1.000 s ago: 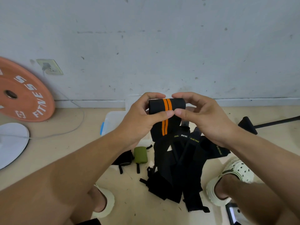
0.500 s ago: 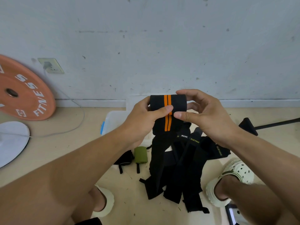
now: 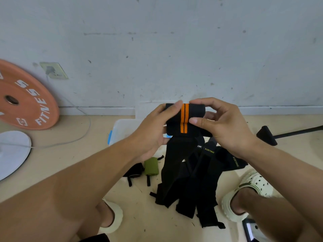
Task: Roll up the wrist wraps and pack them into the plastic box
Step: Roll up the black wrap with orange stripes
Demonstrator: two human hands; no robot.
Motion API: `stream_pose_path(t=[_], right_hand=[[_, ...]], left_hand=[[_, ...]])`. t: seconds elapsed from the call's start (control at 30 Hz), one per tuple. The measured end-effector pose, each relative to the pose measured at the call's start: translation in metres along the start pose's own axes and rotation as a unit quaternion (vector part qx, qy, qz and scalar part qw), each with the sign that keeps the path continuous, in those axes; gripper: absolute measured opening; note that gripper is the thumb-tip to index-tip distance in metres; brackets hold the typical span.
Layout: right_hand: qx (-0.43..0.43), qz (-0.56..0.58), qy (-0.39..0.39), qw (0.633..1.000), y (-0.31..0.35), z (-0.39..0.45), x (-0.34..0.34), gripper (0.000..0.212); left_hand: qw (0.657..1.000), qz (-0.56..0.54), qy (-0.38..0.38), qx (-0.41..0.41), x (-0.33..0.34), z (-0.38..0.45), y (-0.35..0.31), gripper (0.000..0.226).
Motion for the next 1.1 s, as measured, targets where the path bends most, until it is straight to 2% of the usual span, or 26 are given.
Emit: stream_pose_path(t=[0.1, 0.3, 0.4, 0.5, 0.57, 0.7, 0.93, 1.1], right_hand=[[-0.015, -0.019, -0.015, 1.000, 0.004, -0.001, 0.000, 0.039], [-0.061, -0.074, -0.007, 0.995, 0.009, -0.004, 0.009, 0.043], [-0.036, -0.070, 0.017, 0.997, 0.007, -0.003, 0.009, 0.046], [0.008, -0.069, 0.016, 0.997, 0.005, -0.001, 0.006, 0.064], [0.028, -0.086, 0.017, 0.996, 0.000, 0.001, 0.006, 0.068], [0.070, -0.074, 0.060, 0.993, -0.010, 0.002, 0.008, 0.058], [0.054, -0.071, 0.024, 0.996, -0.010, -0.002, 0.004, 0.040], [0.039, -0.091, -0.007, 0.995, -0.005, -0.004, 0.003, 0.034]], left_hand=[[0.999, 0.019, 0.014, -0.038, 0.002, -0.001, 0.010, 0.060], [0.999, -0.016, -0.007, -0.035, -0.001, -0.001, 0.010, 0.040], [0.999, -0.031, -0.016, -0.013, -0.005, 0.001, 0.007, 0.034], [0.999, -0.022, -0.029, 0.015, -0.008, 0.005, 0.002, 0.035], [0.999, -0.019, -0.040, 0.030, -0.010, 0.007, -0.001, 0.037], [0.998, 0.035, -0.038, 0.047, -0.013, 0.008, 0.002, 0.040], [0.986, 0.136, -0.062, 0.075, -0.014, 0.006, 0.005, 0.041], [0.995, 0.081, -0.037, 0.045, -0.008, 0.003, 0.008, 0.037]])
Point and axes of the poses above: each hand's wrist, its own z-axis towards the middle knuckle, its own x-axis out of the palm, y = z × x, the point moved 8 cm from there along z, towards the middle knuckle, and after that the axes turned 8 degrees about x, right-handed, at the moved point
